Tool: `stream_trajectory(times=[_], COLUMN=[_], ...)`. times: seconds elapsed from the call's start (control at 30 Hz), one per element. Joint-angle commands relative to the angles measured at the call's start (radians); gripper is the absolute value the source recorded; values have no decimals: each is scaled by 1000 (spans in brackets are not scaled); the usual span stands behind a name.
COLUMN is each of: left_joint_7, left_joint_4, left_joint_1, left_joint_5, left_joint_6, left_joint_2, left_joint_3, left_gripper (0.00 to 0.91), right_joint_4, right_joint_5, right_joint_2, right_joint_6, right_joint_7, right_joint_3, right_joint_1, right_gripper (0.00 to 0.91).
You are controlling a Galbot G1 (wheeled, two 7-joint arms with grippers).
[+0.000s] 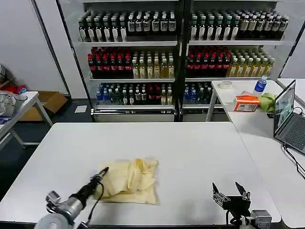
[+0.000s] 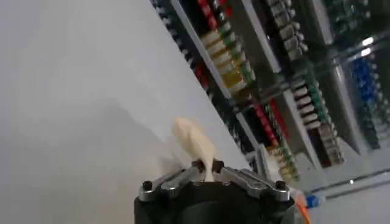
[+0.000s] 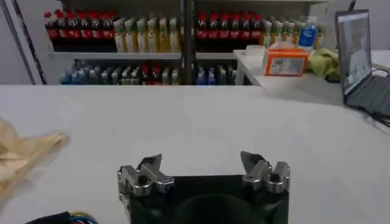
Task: Fold and organize the clothes.
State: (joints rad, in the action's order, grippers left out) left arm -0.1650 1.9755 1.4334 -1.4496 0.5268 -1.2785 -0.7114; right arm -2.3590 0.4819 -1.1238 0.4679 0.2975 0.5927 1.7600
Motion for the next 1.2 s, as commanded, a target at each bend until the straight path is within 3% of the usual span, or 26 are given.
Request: stream_trajectory(times=[0.03, 0.07, 0.1, 0.23, 0.37, 0.53, 0.7, 0.87, 1.2], left_joint_7=[-97, -98, -100, -104, -80, -40, -55, -134, -268], left_joint_4=[50, 58, 63, 85, 156, 227, 193, 148, 11], left_joint_1=[13, 21, 26, 64, 98, 122, 74, -99, -333], left_joint_5=[-148, -148, -144, -95, 85, 387, 757, 785, 565], left_joint_6=[50, 51, 52, 54, 53, 49, 5, 31, 49], left_joint_2=[270, 270, 350, 487, 517, 450, 357, 235, 76], left_joint_3=[-401, -439, -465, -537, -443, -159, 216, 421, 571], left_gripper=[20, 20, 10, 20, 20, 20, 20, 20, 20], right_joint_4=[8, 8, 7, 8, 15, 24, 29, 33, 53], right_joint_5=[7, 8, 11, 12, 10, 9, 3, -6, -21], right_joint_2=[6, 8, 9, 7, 7, 12, 14, 3, -12], right_joint_6=[0, 0, 0, 0, -3, -8, -12, -11, -15], right_joint_7=[0, 0, 0, 0, -1, -4, -4, -1, -3], right_joint_3=[-4, -5, -7, -21, -32, -28, -24, -30, -46], right_joint_1=[-19, -21, -26, -35, -37, -33, -29, -37, -44], right_gripper=[907, 907, 907, 907, 907, 907, 907, 907, 907])
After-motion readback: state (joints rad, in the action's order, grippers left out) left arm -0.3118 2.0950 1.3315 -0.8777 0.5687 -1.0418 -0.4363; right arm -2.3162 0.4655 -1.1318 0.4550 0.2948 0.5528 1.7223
